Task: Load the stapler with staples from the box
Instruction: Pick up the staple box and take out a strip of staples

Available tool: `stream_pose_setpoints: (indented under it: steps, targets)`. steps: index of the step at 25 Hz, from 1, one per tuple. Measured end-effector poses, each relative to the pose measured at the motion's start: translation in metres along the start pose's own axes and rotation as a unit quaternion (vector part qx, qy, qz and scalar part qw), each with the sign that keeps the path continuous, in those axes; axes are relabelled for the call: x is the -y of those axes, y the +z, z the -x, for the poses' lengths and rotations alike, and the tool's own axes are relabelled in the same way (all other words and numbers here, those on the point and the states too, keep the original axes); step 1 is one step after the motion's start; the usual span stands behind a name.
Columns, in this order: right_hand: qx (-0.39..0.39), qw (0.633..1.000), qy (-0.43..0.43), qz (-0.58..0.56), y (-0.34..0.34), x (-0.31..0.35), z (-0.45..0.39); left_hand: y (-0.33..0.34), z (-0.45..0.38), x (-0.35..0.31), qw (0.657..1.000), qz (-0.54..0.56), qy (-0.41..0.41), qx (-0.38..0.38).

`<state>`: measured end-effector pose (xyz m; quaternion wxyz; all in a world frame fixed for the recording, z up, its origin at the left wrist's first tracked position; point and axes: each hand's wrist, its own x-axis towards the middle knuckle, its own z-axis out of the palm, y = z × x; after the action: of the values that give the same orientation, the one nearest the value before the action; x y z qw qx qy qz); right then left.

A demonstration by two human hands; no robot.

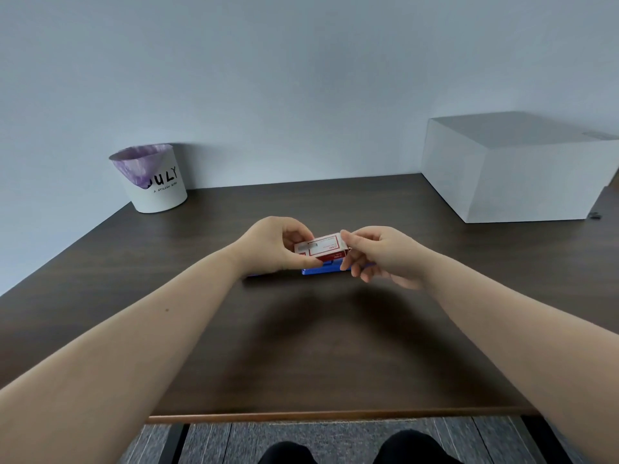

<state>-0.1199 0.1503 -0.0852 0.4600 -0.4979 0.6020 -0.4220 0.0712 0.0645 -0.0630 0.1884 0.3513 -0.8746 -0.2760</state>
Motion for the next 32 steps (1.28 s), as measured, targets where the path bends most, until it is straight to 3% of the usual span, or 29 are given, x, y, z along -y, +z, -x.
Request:
stream_pose_setpoints:
  steps: [13,17,21,25,29,30,32]
  targets:
    - [0.067,0.985,0.004,-0.158,0.000,-0.018,0.008,0.011,0.015,0.009,0.998,0.062,-0.001,0.004]
    - [0.048,0.992,-0.005,-0.114,0.002,-0.016,0.012,0.014,0.019,0.008,0.998,0.055,-0.002,0.015]
    - [0.027,0.999,-0.037,0.006,0.002,-0.014,0.014,0.012,0.020,0.009,0.998,0.054,-0.003,0.020]
    - [0.028,0.999,-0.027,0.002,-0.003,-0.018,0.013,0.008,0.020,0.011,0.998,0.057,-0.010,0.018]
    - [-0.052,0.968,-0.100,0.224,0.004,-0.018,0.009,0.005,0.019,0.008,0.998,0.050,-0.006,0.024]
    - [-0.083,0.961,-0.119,0.236,0.008,-0.017,0.008,0.005,0.019,0.007,0.998,0.057,-0.003,0.020]
    - [-0.123,0.984,-0.083,0.100,0.018,-0.013,0.007,0.004,0.019,0.002,0.998,0.057,0.006,0.009]
